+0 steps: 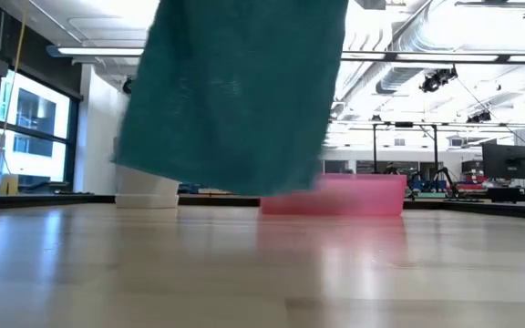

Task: Roll microfiber towels into tight, uniform cylinder then place into a basket
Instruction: Roll the blue microfiber cloth

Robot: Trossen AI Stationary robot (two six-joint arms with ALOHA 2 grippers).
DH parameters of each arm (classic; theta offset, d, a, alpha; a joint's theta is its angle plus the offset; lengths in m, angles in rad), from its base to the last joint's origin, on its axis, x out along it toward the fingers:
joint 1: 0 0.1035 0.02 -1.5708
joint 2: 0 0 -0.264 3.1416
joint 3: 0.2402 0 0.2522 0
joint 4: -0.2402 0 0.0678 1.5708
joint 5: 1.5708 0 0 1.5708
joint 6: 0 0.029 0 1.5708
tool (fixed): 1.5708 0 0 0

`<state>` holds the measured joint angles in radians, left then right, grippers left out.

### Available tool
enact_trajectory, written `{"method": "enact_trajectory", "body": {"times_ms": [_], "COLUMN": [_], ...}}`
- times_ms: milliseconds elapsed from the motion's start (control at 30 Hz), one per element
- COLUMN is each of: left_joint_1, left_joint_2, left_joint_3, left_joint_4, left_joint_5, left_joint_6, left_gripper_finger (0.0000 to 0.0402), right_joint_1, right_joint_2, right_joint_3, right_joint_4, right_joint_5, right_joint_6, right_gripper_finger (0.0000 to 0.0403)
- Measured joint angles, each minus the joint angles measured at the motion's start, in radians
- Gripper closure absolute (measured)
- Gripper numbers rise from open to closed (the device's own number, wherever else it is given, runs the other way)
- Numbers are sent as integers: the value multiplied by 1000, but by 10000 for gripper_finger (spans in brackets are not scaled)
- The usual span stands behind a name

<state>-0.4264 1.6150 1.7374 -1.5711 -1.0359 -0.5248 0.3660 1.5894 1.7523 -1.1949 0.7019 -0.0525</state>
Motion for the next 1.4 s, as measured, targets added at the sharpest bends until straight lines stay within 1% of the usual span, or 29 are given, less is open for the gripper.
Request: {"method": "enact_trajectory", "body": {"times_ms": [67,133,267,333,400,567,700,800,933,1033,1100,1167,1233,1333,1400], "left_joint_1": [36,73,138,155,161,188,234,277,313,313,302,284,256,203,162], "left_joint_2": [0,0,0,0,0,0,0,0,0,-12,-13,-11,-12,-11,-6], "left_joint_3": [0,0,0,0,0,0,0,0,0,-1,-3,-16,-48,-129,-194], "left_joint_4": [0,0,0,0,0,0,0,0,0,0,0,1,12,63,147], "left_joint_5": [0,31,201,246,237,168,129,125,144,200,270,343,383,405,418], "left_joint_6": [5,4,5,5,6,52,119,130,86,52,19,-30,-80,-166,-202], "left_gripper_finger": [401,401,401,401,401,401,401,401,401,401,401,401,401,401,401], "right_joint_1": [-17,-42,-92,-109,-121,-157,-209,-248,-283,-287,-277,-253,-219,-161,-120], "right_joint_2": [0,0,0,0,1,1,2,2,2,2,2,12,27,40,46], "right_joint_3": [0,0,0,0,0,0,0,0,0,0,0,0,-8,-93,-187], "right_joint_4": [-2,-2,-7,-10,-19,-52,-51,-50,-51,-51,-51,-53,-55,17,119], "right_joint_5": [65,43,-169,-227,-226,-140,-128,-95,-104,-138,-178,-202,-207,-214,-244], "right_joint_6": [5,22,68,83,99,97,80,79,116,174,212,237,260,313,344], "right_gripper_finger": [401,401,401,401,401,401,401,401,401,401,401,401,401,401,401]}}
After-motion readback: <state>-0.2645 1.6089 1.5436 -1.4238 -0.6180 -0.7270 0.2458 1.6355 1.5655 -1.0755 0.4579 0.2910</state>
